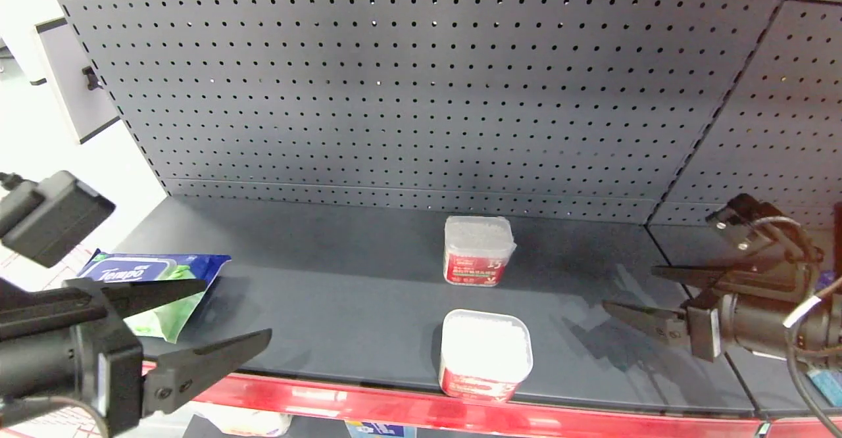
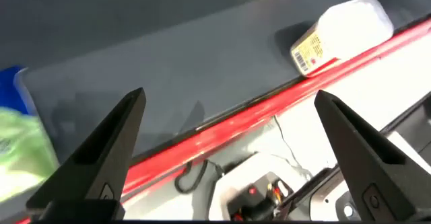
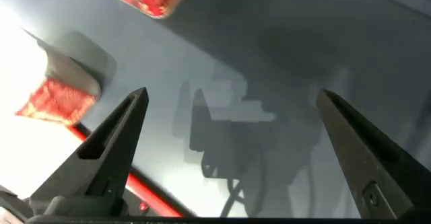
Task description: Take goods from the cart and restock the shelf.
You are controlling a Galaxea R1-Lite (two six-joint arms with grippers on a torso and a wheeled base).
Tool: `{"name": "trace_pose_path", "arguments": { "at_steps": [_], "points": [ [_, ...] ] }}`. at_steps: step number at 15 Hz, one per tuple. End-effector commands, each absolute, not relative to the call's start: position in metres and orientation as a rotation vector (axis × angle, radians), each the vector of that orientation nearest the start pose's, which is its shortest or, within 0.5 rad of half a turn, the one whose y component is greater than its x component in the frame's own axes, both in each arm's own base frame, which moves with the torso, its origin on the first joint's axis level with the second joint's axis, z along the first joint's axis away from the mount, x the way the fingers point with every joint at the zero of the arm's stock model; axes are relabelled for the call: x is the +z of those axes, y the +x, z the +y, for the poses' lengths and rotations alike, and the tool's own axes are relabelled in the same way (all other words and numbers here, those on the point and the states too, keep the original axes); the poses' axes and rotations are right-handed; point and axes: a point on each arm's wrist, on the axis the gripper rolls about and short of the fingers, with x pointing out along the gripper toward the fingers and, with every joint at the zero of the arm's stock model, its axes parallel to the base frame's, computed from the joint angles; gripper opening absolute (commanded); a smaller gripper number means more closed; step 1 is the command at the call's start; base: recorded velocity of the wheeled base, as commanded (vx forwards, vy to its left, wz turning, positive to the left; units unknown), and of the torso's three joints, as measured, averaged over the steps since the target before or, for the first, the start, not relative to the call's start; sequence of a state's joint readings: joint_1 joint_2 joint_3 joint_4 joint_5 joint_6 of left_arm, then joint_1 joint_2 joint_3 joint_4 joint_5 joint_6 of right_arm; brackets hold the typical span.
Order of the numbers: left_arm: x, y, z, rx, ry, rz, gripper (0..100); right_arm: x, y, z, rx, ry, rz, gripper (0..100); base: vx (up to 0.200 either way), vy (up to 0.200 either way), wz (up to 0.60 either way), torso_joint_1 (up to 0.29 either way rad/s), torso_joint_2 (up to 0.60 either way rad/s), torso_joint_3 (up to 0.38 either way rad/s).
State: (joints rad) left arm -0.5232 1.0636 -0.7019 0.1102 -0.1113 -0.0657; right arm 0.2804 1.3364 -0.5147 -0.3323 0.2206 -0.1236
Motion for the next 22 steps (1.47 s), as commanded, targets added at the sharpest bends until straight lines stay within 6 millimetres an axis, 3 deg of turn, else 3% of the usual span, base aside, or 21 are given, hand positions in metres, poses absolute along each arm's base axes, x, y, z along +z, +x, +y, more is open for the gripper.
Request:
{"name": "trace_pose_path", "arguments": {
  "at_steps": [1,3,10,15,22],
  "points": [
    [0.228,0.099,-0.061,-0.613,0.029,0.455,100,0.158,0.195,0.074,0.579,-0.152,0.511,100,0.0,0.0,0.0,0.0,0.0,0.0],
    [0.22,0.096,-0.067,-0.664,0.063,0.536,100,0.152,0.183,0.077,0.605,-0.166,0.523,100,0.0,0.0,0.0,0.0,0.0,0.0],
    [0.205,0.166,-0.126,-0.696,0.102,0.751,100,0.167,0.158,0.069,0.608,-0.173,0.423,100,0.0,0.0,0.0,0.0,0.0,0.0],
    [0.178,0.188,-0.145,-0.722,0.124,0.877,100,0.186,0.15,0.062,0.528,-0.177,0.33,100,0.0,0.0,0.0,0.0,0.0,0.0],
    [0.157,0.199,-0.172,-0.756,0.179,0.953,100,0.182,0.151,0.059,0.47,-0.182,0.345,100,0.0,0.0,0.0,0.0,0.0,0.0]
  ]
}}
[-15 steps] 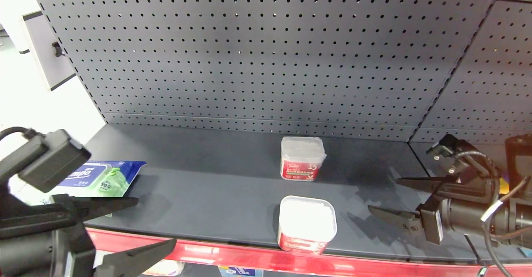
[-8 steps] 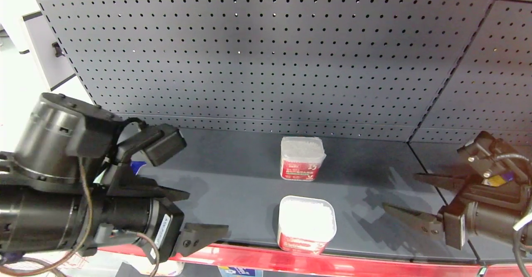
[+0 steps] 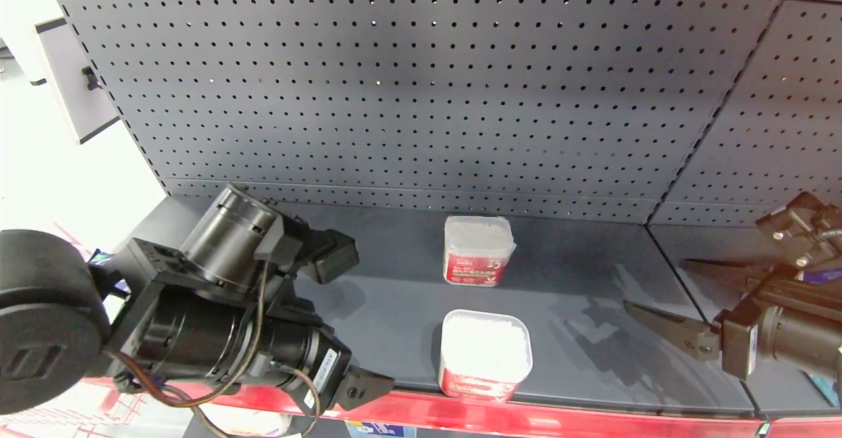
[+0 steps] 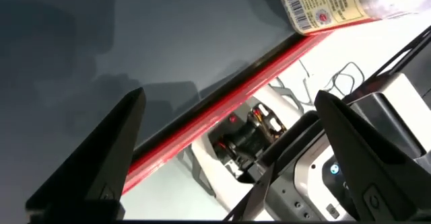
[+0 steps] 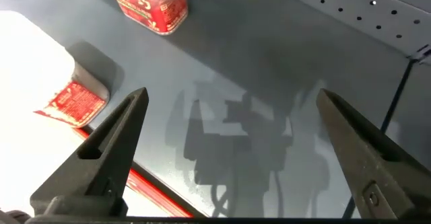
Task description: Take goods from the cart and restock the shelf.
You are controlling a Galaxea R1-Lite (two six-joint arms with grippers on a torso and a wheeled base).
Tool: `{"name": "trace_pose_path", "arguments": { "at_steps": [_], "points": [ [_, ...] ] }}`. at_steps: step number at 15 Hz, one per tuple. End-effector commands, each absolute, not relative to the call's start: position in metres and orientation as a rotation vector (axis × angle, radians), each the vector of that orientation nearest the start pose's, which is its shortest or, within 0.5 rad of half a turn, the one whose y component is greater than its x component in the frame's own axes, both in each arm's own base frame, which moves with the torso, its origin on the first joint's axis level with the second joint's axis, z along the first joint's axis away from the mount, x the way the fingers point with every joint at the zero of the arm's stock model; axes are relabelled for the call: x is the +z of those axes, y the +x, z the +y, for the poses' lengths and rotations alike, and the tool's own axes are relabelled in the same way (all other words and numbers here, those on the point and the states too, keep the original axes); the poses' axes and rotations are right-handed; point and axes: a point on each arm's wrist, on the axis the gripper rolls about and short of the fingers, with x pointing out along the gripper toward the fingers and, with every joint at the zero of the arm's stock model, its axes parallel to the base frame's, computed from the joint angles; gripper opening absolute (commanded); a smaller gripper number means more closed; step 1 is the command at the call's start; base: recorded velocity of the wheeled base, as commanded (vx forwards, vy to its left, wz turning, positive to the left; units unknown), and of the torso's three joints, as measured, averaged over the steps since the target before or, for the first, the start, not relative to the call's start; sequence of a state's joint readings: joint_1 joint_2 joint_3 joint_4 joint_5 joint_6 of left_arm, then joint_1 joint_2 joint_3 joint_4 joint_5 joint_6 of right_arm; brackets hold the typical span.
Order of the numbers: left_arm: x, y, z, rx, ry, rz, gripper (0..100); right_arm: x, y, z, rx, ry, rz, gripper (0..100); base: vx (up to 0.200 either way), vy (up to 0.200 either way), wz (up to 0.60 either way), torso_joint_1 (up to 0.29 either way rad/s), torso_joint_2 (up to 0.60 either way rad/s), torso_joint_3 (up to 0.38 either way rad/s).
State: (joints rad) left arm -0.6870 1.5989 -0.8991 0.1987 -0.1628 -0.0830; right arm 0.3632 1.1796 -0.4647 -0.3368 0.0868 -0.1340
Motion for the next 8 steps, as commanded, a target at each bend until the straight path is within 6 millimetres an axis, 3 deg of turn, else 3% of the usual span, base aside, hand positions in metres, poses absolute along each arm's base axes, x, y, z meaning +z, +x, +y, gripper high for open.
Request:
{"name": "trace_pose_path", "arguments": {
  "at_steps": [1,4,8],
  "points": [
    [0.155,0.203,-0.177,-0.759,0.184,0.958,100,0.183,0.151,0.059,0.469,-0.181,0.344,100,0.0,0.0,0.0,0.0,0.0,0.0],
    [0.155,0.22,-0.191,-0.745,0.189,0.947,100,0.185,0.151,0.059,0.467,-0.179,0.334,100,0.0,0.0,0.0,0.0,0.0,0.0],
    [0.153,0.228,-0.203,-0.734,0.206,0.937,100,0.186,0.151,0.058,0.459,-0.176,0.33,100,0.0,0.0,0.0,0.0,0.0,0.0]
  ]
}}
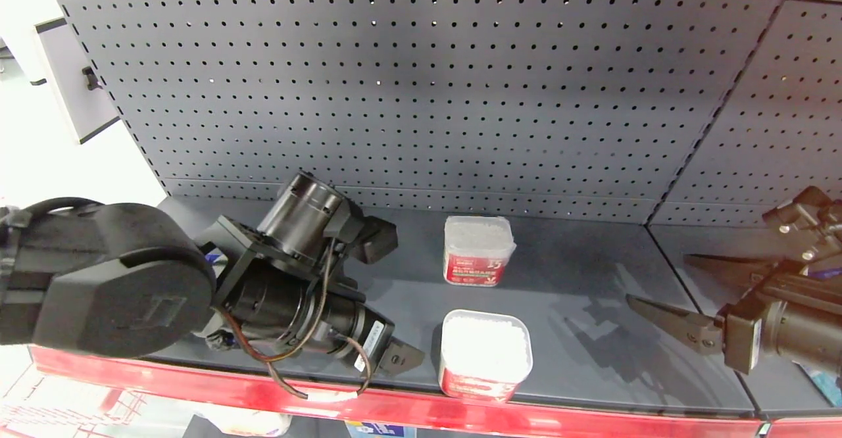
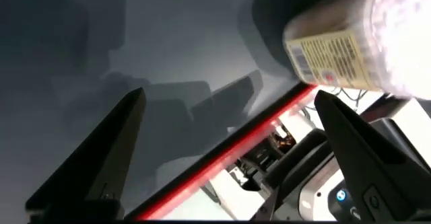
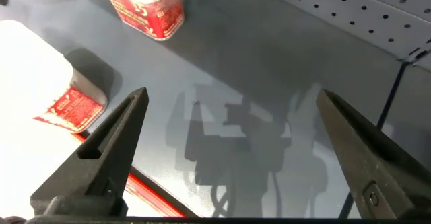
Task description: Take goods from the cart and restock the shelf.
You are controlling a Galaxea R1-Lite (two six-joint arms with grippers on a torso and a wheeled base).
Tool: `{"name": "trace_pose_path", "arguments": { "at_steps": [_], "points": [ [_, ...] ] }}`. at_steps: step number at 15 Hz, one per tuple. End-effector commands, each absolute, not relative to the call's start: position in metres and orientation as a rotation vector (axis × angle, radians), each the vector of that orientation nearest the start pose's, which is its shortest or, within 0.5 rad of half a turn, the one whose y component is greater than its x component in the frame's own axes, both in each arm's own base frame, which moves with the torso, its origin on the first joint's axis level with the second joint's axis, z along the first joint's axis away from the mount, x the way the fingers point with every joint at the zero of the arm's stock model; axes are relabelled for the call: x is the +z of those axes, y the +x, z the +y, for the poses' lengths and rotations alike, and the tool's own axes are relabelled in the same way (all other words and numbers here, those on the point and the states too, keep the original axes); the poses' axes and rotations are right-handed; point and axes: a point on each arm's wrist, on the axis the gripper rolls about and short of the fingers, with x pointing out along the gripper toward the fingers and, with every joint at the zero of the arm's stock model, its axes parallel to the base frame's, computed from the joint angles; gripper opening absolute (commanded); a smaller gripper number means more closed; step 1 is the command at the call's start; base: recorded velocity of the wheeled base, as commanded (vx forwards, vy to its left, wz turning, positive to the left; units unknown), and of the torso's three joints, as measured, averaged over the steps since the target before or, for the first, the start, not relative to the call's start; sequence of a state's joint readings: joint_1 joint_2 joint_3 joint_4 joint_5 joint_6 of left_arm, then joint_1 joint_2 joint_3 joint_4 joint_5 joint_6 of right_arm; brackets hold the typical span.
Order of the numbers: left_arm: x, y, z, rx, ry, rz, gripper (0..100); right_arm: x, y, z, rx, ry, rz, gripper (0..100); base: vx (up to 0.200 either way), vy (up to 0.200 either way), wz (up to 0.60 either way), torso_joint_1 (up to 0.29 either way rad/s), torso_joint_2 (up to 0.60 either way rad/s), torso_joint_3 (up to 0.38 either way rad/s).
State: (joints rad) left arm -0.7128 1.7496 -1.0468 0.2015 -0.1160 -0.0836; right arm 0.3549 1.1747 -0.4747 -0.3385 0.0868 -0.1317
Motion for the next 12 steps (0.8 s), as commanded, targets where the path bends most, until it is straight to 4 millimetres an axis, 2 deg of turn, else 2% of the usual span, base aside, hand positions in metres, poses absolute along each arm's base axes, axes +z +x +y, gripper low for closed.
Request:
{"name": "trace_pose_path", "arguments": {
  "at_steps": [1,6,12],
  "points": [
    [0.152,0.229,-0.204,-0.725,0.213,0.937,100,0.187,0.151,0.058,0.459,-0.176,0.327,100,0.0,0.0,0.0,0.0,0.0,0.0],
    [0.149,0.23,-0.217,-0.722,0.241,0.929,100,0.186,0.151,0.057,0.455,-0.173,0.332,100,0.0,0.0,0.0,0.0,0.0,0.0],
    [0.151,0.23,-0.222,-0.734,0.244,0.921,100,0.185,0.152,0.056,0.449,-0.168,0.336,100,0.0,0.0,0.0,0.0,0.0,0.0]
  ]
}}
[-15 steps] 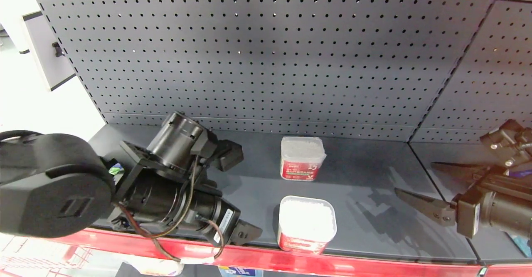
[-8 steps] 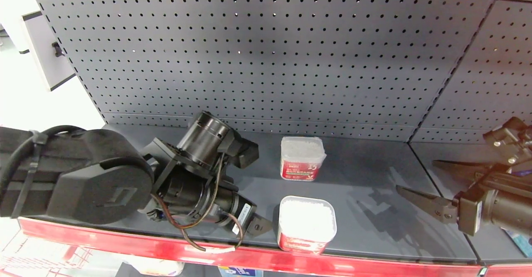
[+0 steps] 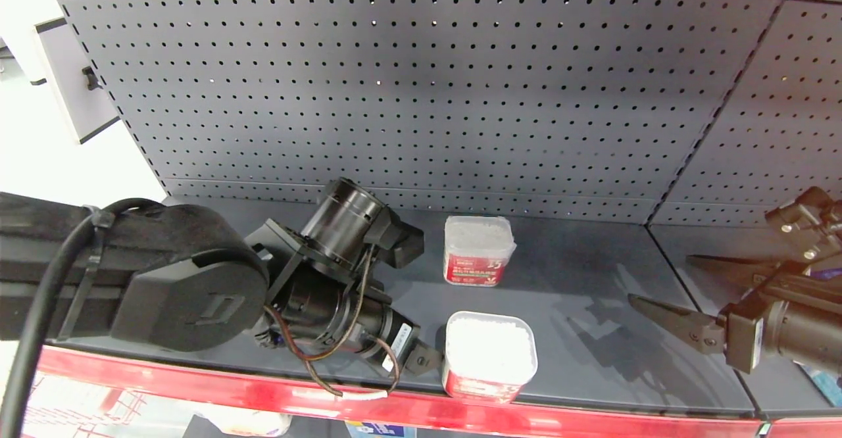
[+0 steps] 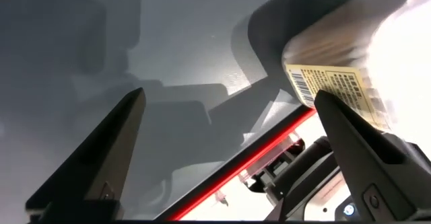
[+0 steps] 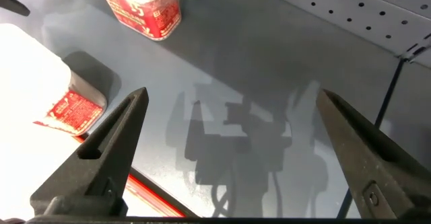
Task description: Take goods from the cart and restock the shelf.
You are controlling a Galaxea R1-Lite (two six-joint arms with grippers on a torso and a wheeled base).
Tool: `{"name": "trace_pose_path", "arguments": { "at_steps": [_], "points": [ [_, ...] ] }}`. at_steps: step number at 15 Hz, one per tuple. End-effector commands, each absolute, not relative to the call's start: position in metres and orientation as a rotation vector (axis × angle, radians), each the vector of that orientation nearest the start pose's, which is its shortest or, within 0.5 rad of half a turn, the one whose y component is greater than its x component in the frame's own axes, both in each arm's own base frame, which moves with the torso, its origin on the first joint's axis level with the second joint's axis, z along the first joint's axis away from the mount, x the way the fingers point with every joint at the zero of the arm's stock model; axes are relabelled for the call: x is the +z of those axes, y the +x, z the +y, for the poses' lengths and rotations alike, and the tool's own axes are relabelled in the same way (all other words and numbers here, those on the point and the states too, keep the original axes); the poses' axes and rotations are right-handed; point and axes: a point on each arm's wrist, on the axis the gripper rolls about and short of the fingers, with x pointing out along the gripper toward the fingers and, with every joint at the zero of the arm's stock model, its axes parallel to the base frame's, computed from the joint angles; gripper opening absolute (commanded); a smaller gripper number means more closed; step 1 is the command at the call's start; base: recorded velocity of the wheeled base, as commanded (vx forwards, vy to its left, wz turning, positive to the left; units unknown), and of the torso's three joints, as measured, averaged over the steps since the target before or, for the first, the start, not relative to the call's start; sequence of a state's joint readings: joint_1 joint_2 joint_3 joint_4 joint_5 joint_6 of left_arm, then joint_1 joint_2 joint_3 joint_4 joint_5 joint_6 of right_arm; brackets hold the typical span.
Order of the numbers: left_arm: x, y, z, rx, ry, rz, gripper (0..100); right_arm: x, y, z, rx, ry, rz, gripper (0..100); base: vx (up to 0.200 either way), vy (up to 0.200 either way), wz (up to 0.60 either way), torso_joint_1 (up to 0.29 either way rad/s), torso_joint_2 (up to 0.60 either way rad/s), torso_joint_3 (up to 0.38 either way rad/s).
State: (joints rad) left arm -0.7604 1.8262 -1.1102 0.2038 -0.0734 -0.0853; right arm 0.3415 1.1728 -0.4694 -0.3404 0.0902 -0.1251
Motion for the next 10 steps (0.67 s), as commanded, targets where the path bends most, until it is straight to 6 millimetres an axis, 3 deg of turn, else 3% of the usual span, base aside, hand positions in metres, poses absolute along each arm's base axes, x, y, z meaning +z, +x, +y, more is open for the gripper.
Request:
{"name": "trace_pose_path", "arguments": {
  "at_steps": [1,9,10],
  "points": [
    [0.151,0.229,-0.226,-0.744,0.247,0.919,100,0.184,0.151,0.056,0.447,-0.168,0.341,100,0.0,0.0,0.0,0.0,0.0,0.0],
    [0.15,0.232,-0.228,-0.738,0.241,0.923,100,0.181,0.151,0.056,0.448,-0.161,0.352,100,0.0,0.0,0.0,0.0,0.0,0.0],
    [0.153,0.232,-0.223,-0.728,0.229,0.918,100,0.169,0.145,0.057,0.48,-0.18,0.396,100,0.0,0.0,0.0,0.0,0.0,0.0]
  ]
}}
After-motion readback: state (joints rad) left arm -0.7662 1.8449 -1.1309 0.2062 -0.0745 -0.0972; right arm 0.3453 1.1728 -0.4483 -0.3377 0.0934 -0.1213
